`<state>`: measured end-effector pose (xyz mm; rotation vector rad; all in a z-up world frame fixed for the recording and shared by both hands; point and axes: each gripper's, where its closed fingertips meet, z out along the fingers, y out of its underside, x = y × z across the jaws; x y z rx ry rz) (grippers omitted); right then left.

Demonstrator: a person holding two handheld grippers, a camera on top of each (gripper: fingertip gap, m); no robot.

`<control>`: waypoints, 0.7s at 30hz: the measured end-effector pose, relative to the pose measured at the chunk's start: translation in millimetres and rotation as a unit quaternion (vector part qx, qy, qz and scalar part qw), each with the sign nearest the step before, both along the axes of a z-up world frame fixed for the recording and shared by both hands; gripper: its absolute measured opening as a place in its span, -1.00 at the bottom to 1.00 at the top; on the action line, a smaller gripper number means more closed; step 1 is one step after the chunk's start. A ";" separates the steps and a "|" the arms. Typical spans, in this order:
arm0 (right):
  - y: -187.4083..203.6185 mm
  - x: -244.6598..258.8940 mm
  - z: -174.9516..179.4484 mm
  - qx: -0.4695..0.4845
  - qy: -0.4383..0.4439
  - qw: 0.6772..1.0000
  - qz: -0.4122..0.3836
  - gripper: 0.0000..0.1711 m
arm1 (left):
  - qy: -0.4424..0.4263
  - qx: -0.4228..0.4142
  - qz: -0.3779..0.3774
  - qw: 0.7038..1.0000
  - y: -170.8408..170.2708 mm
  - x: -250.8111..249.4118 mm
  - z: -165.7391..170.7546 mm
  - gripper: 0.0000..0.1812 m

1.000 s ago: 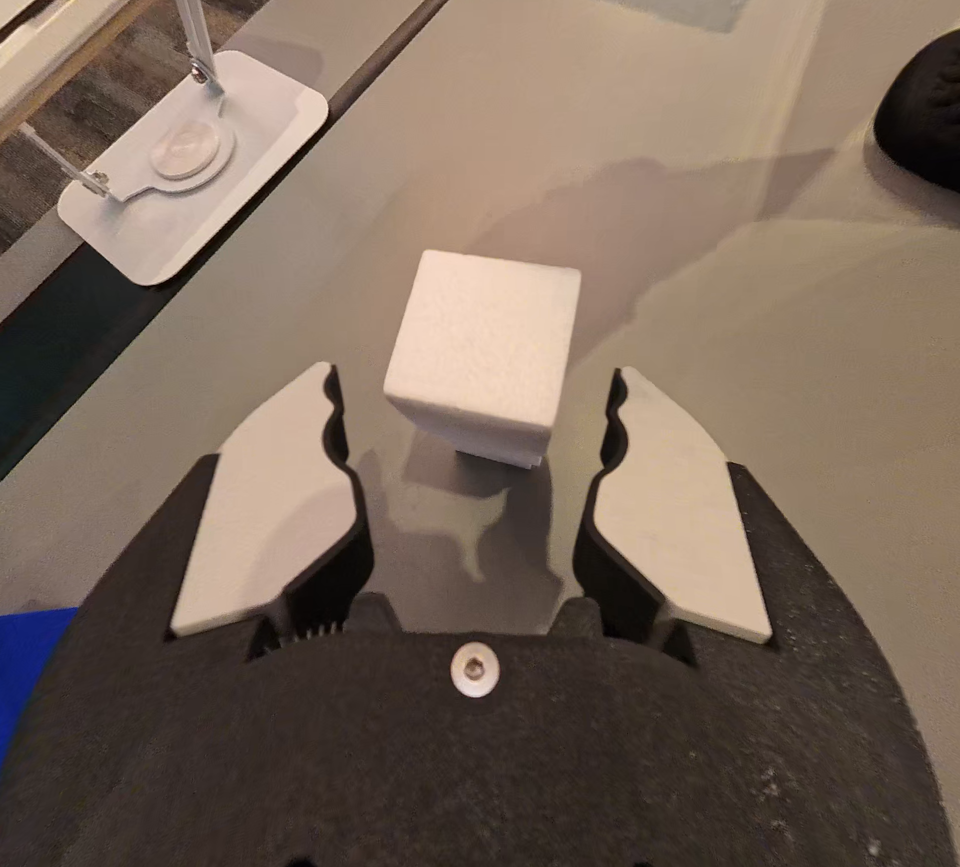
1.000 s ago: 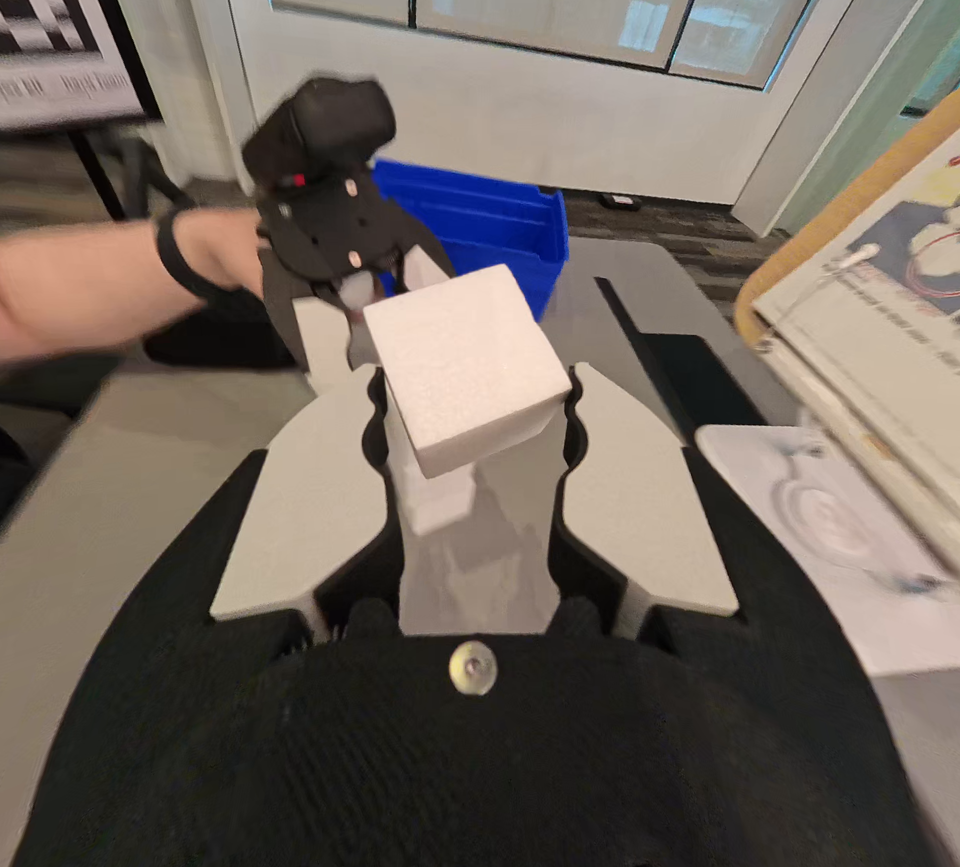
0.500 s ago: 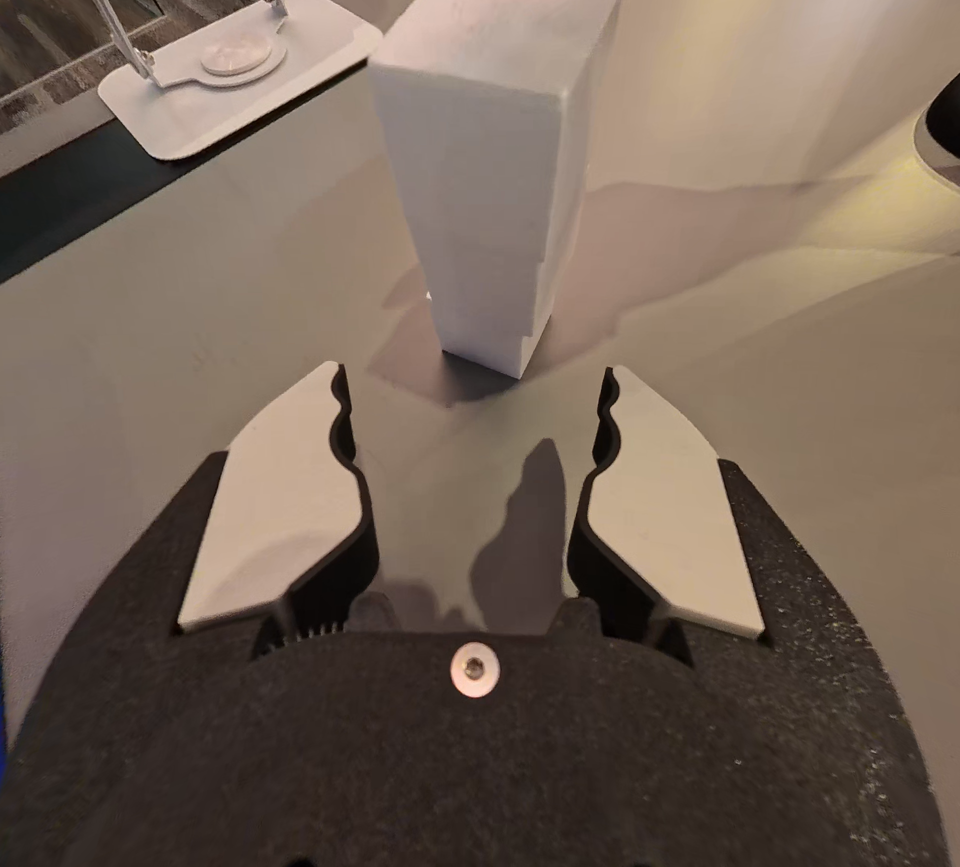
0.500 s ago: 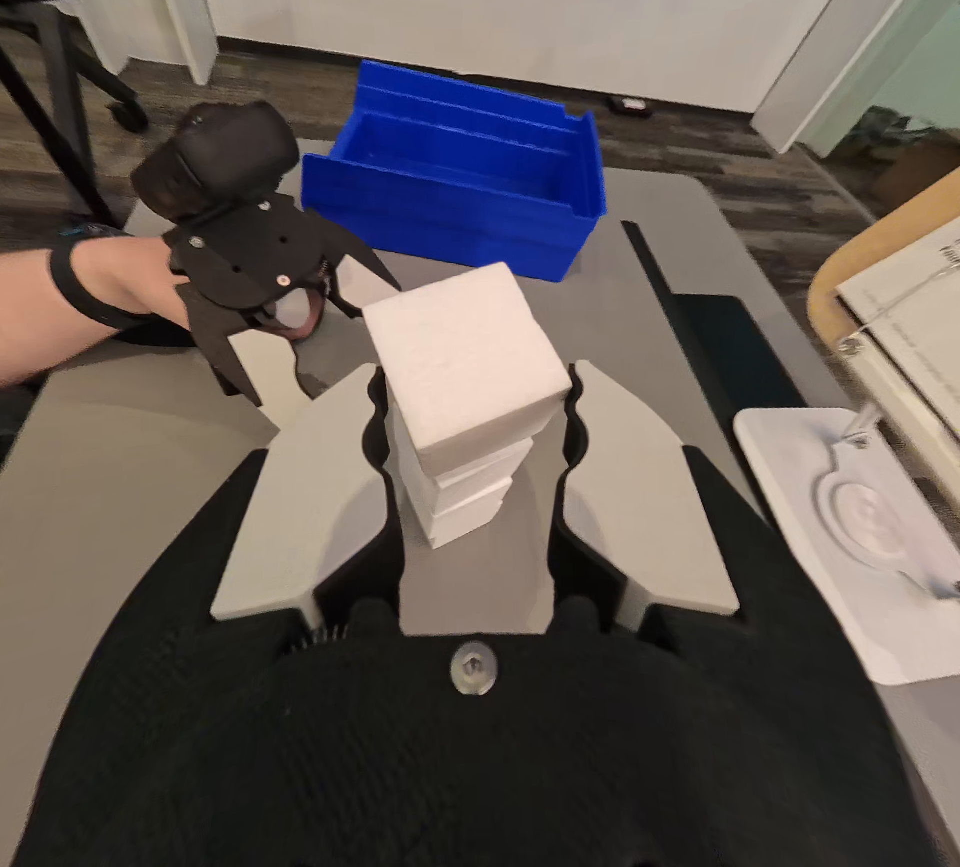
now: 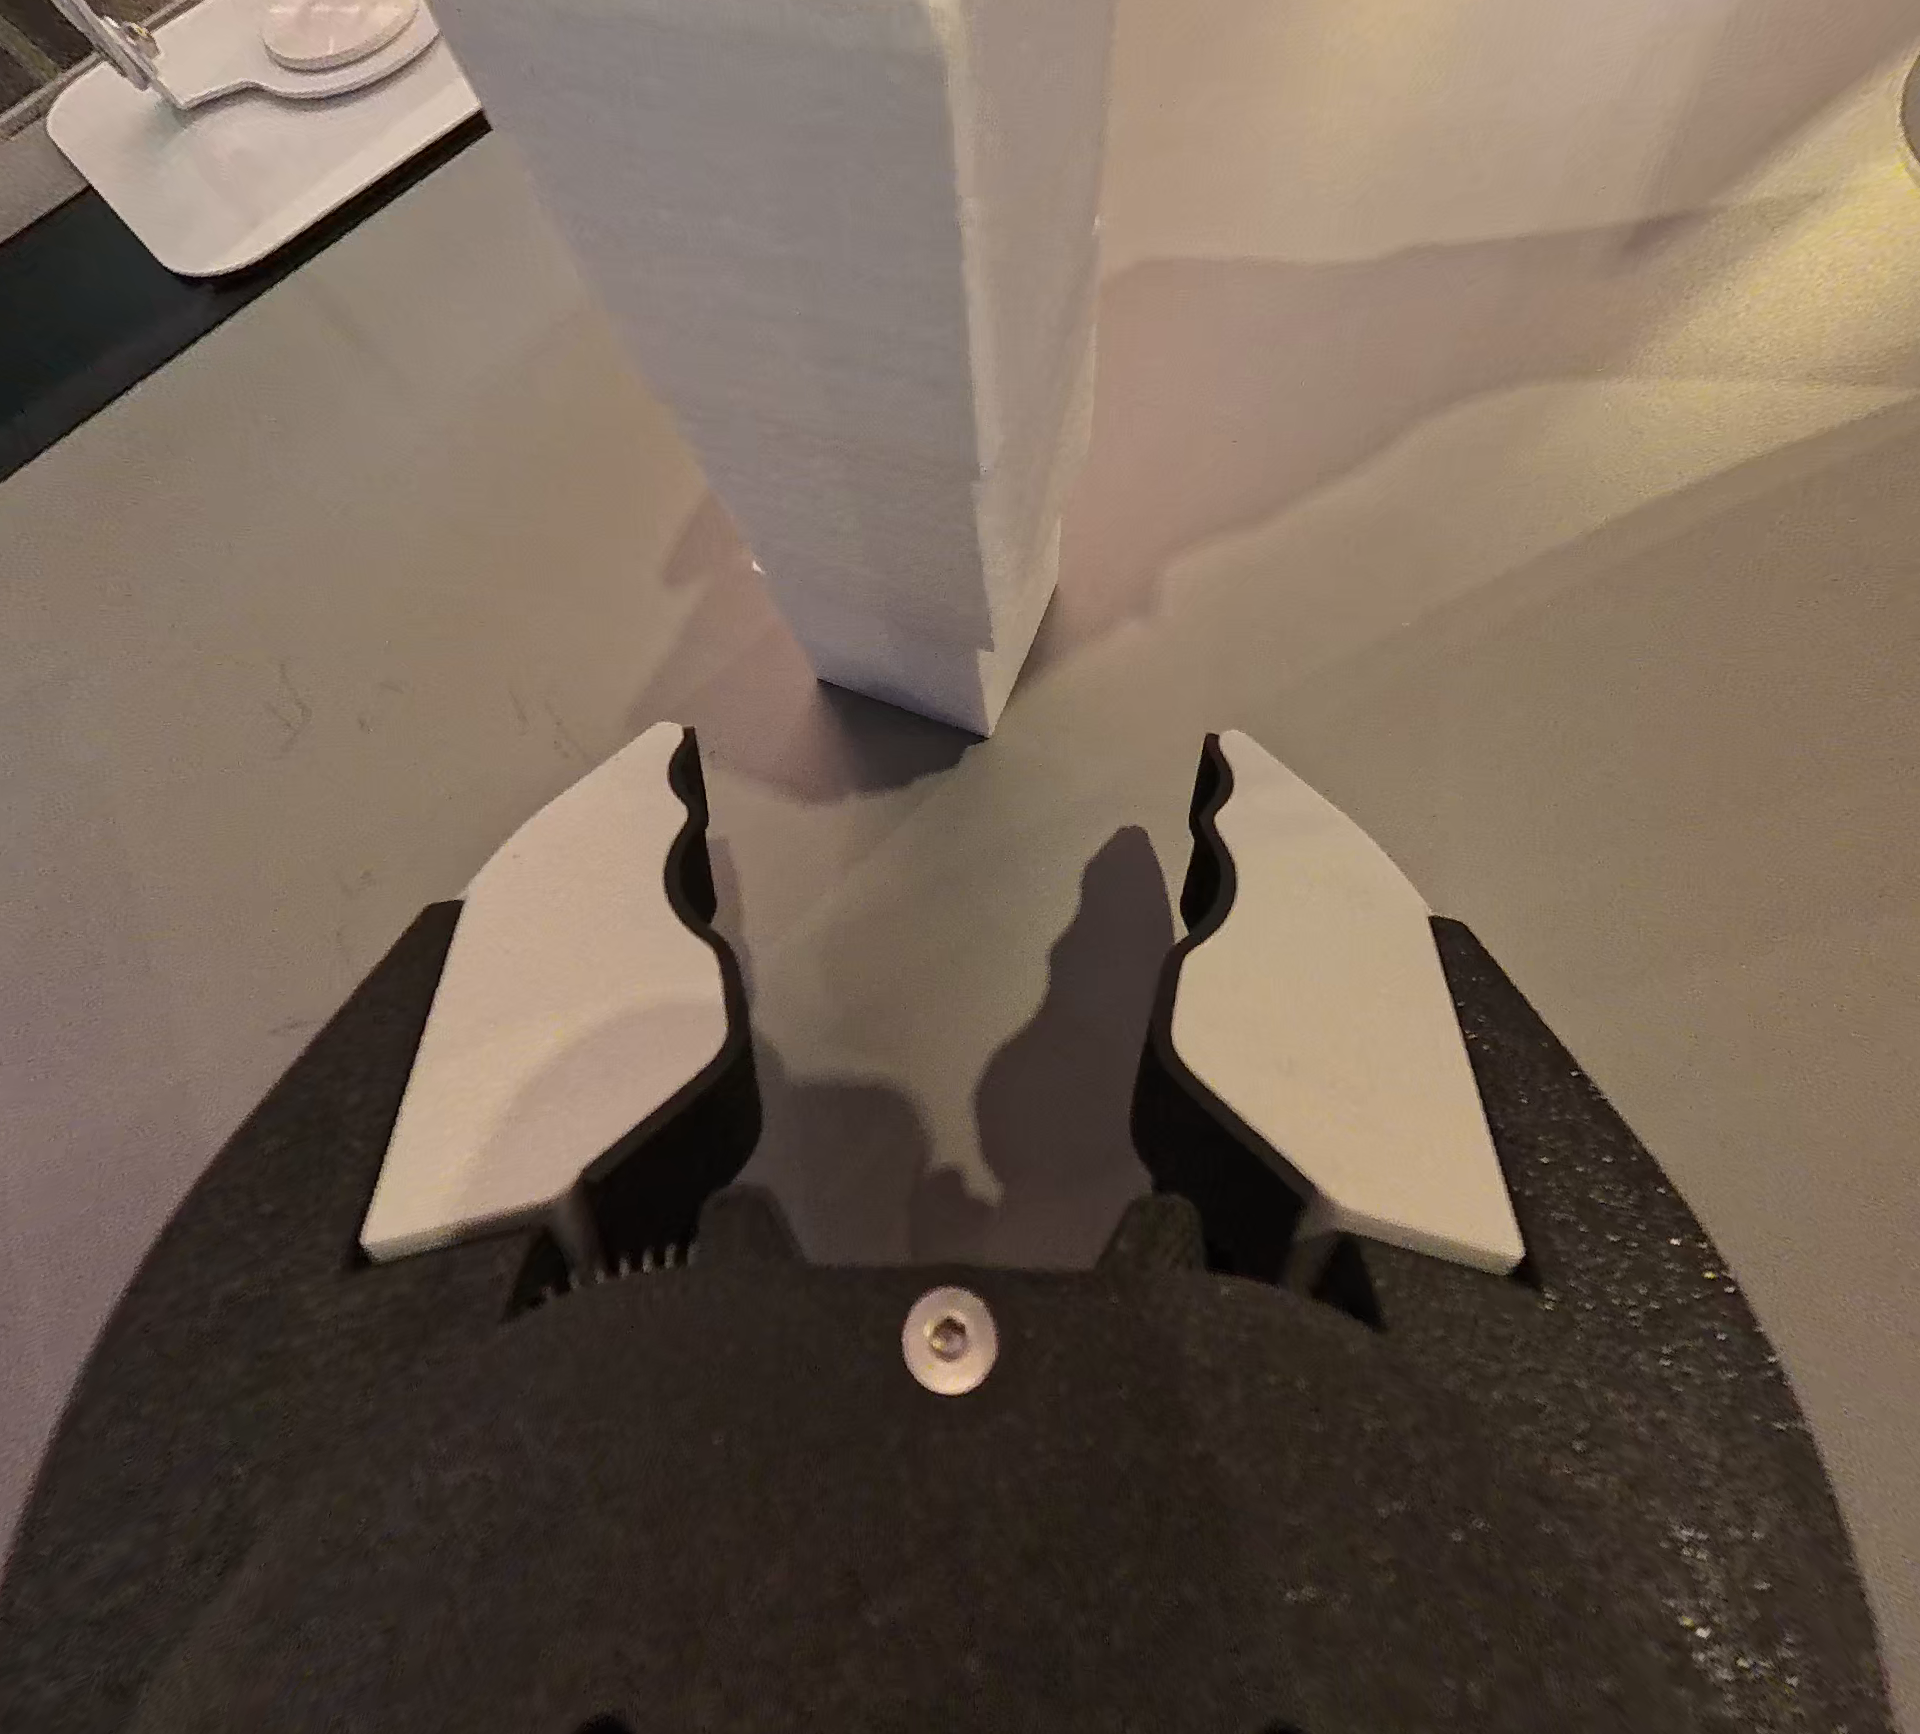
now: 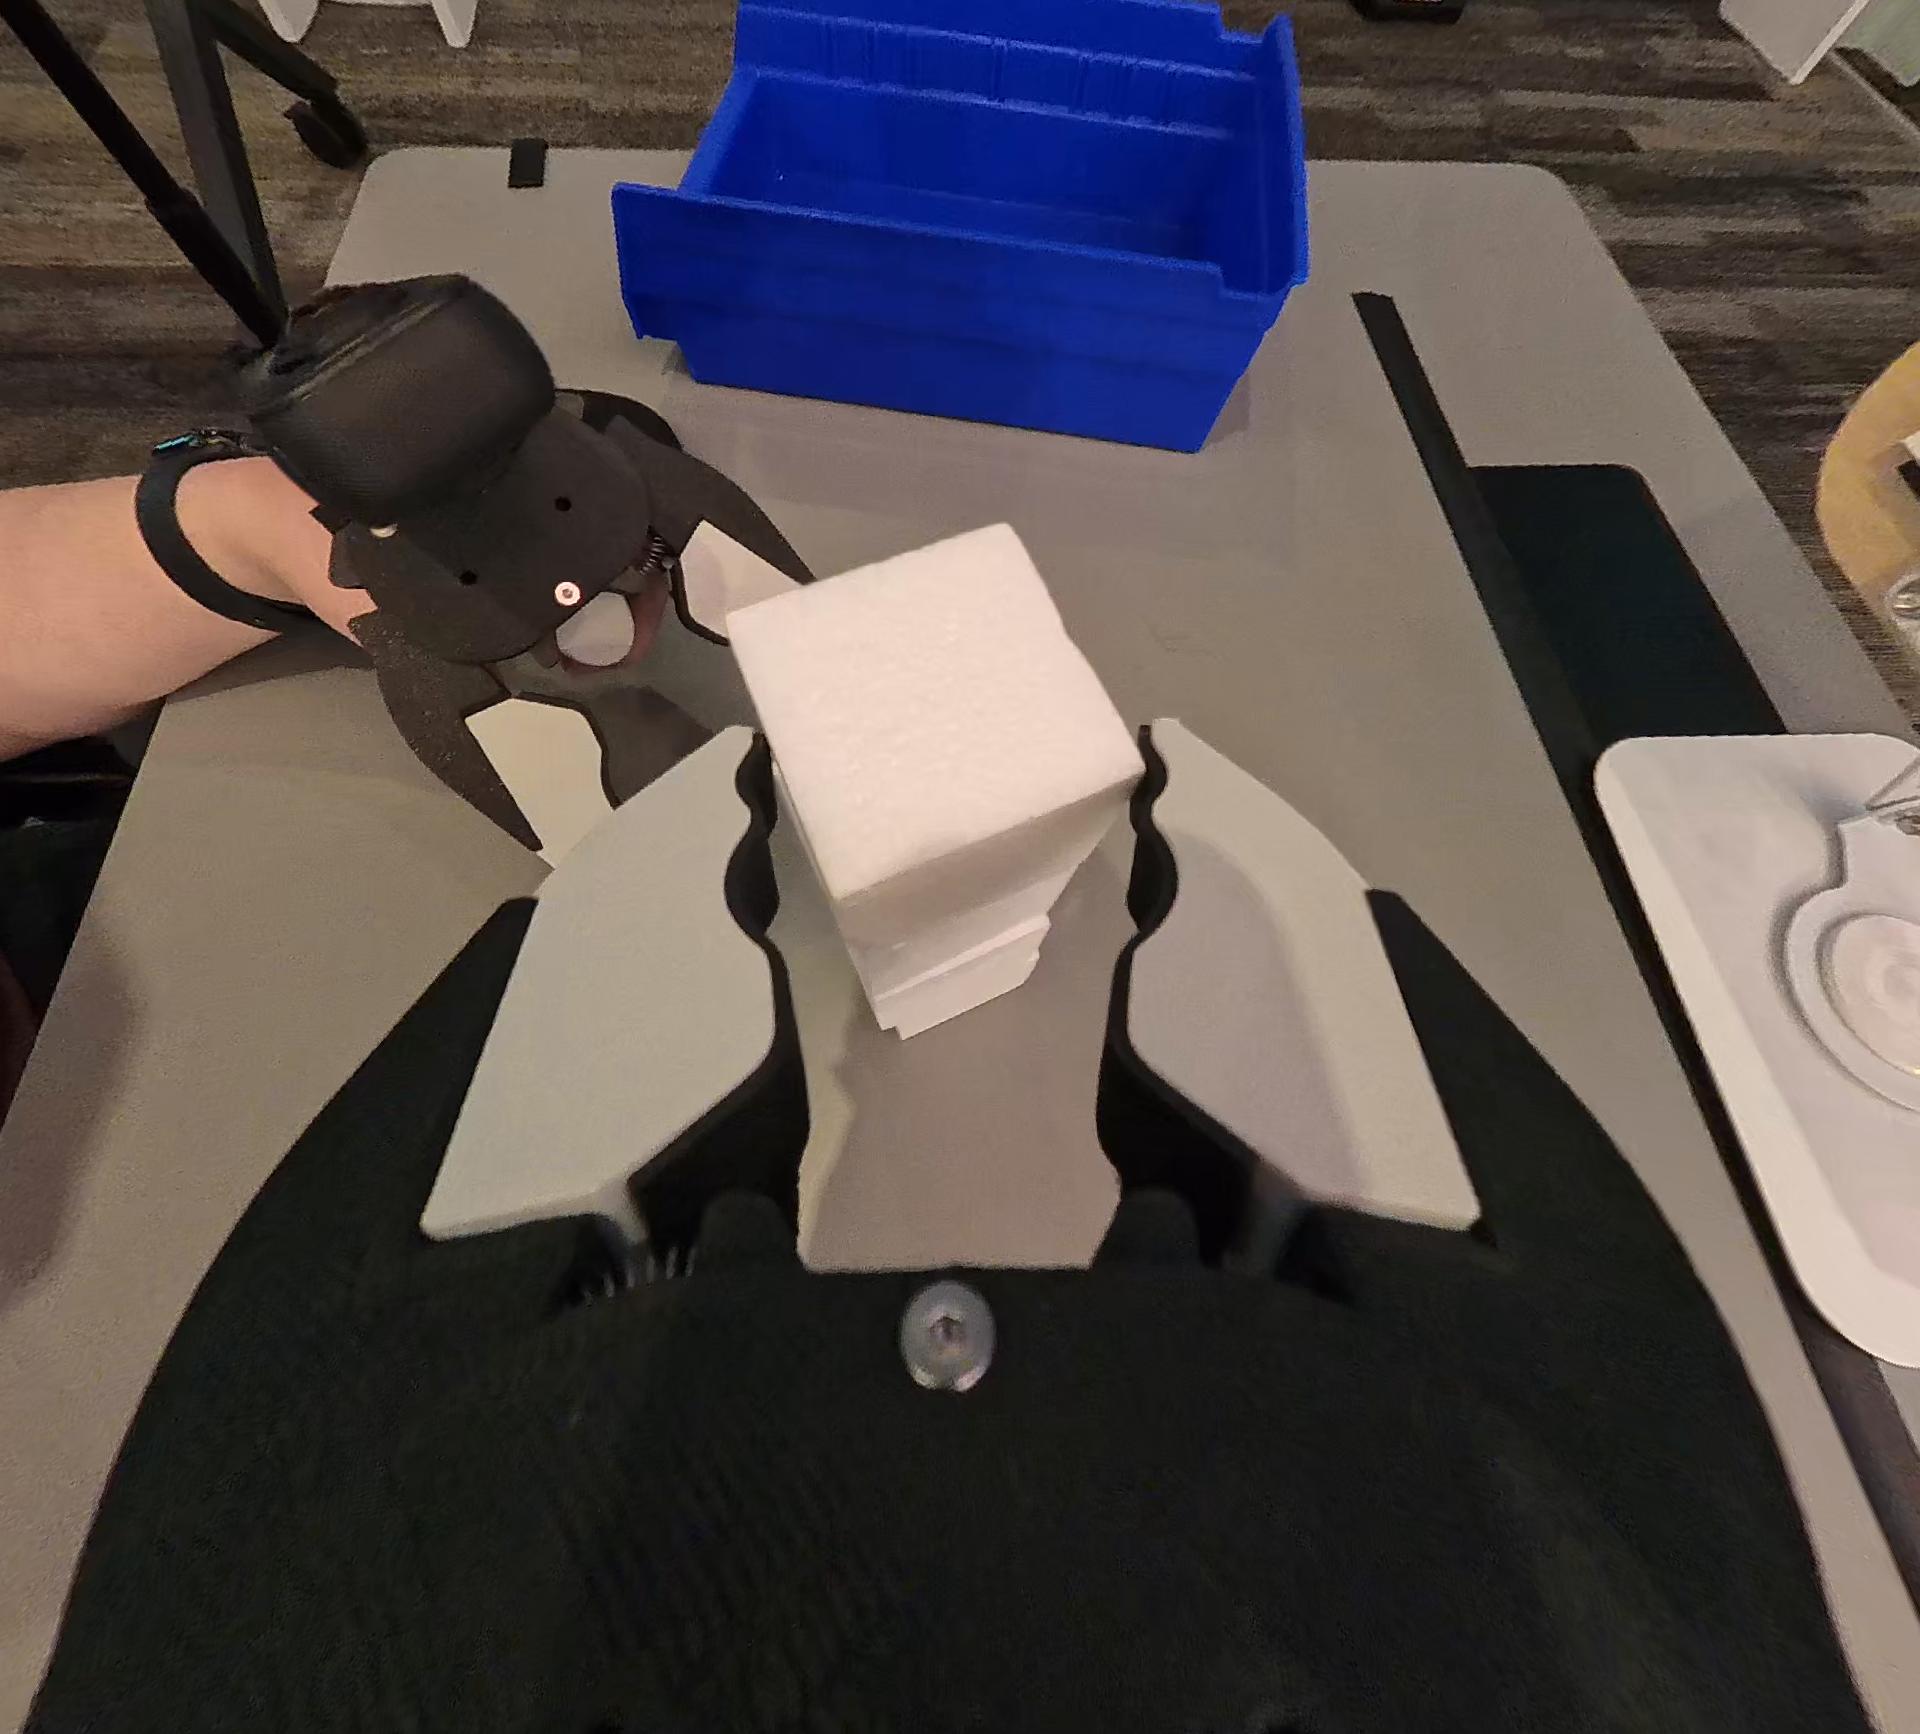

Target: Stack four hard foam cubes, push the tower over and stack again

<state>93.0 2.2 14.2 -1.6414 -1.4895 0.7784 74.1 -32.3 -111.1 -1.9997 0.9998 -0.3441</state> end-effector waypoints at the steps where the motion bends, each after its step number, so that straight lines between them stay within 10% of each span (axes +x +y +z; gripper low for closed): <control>1: -1.4 -0.8 -2.1 -0.003 -0.004 1.000 0.003 -0.21 | -0.003 0.002 0.001 1.000 -0.1 0.2 0.9 -0.01; 11: -12.4 36.8 41.5 0.077 0.033 0.996 0.006 -0.04 | -0.032 -0.003 0.075 0.997 8.0 -23.3 9.2 -0.21; 14: -11.3 82.7 73.5 0.095 0.065 0.993 -0.022 -0.05 | -0.040 0.003 0.155 0.987 11.7 -46.7 19.0 -0.97; 21: 18.4 190.2 104.4 0.059 0.116 0.978 -0.161 -0.17 | 0.077 -0.123 0.309 0.940 14.0 -83.8 -15.9 -1.00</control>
